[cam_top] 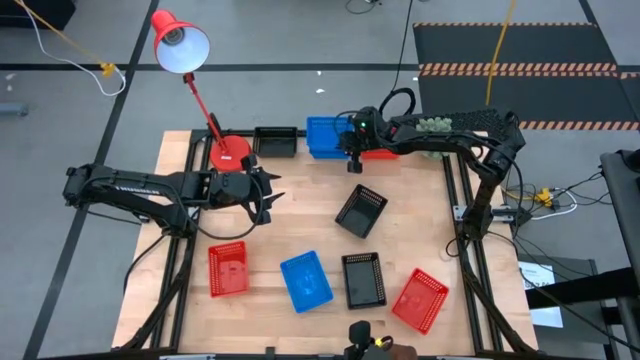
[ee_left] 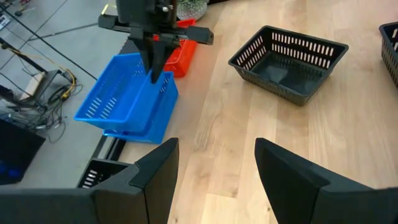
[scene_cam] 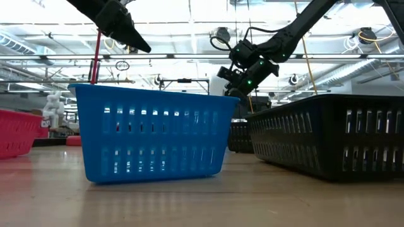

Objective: Stack baskets by color
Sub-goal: Stack the middle blue bin on the top blue bin

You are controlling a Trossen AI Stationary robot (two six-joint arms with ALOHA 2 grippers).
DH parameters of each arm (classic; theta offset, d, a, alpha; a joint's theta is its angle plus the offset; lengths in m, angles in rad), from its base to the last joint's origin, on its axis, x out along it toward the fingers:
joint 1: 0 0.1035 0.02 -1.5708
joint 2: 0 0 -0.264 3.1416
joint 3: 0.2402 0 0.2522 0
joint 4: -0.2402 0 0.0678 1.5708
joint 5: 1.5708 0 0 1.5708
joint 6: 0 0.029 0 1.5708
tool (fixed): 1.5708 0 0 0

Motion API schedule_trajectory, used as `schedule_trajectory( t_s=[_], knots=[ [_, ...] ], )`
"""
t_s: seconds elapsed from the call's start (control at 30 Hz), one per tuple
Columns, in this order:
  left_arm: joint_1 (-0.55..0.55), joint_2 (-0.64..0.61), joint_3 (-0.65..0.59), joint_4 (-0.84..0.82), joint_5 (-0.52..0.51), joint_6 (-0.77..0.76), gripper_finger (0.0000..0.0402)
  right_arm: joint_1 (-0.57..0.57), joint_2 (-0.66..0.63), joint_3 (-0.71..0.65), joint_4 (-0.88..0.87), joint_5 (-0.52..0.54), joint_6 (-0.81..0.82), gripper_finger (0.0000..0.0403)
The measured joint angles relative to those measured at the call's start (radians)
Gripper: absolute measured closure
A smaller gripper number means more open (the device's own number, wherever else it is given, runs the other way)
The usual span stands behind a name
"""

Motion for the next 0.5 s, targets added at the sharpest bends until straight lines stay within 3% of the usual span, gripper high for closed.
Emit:
schedule_trajectory(
  t_s=[0.33,0.5],
  knots=[
    [0.000,0.000,0.000,0.003,0.000,0.006,0.0188,-0.019,0.000,-0.007,0.010,-0.001,-0.018,0.0401],
    [0.000,0.000,0.000,0.008,0.000,0.006,0.0188,-0.026,0.017,-0.007,0.013,-0.065,-0.016,0.0400]
  ],
)
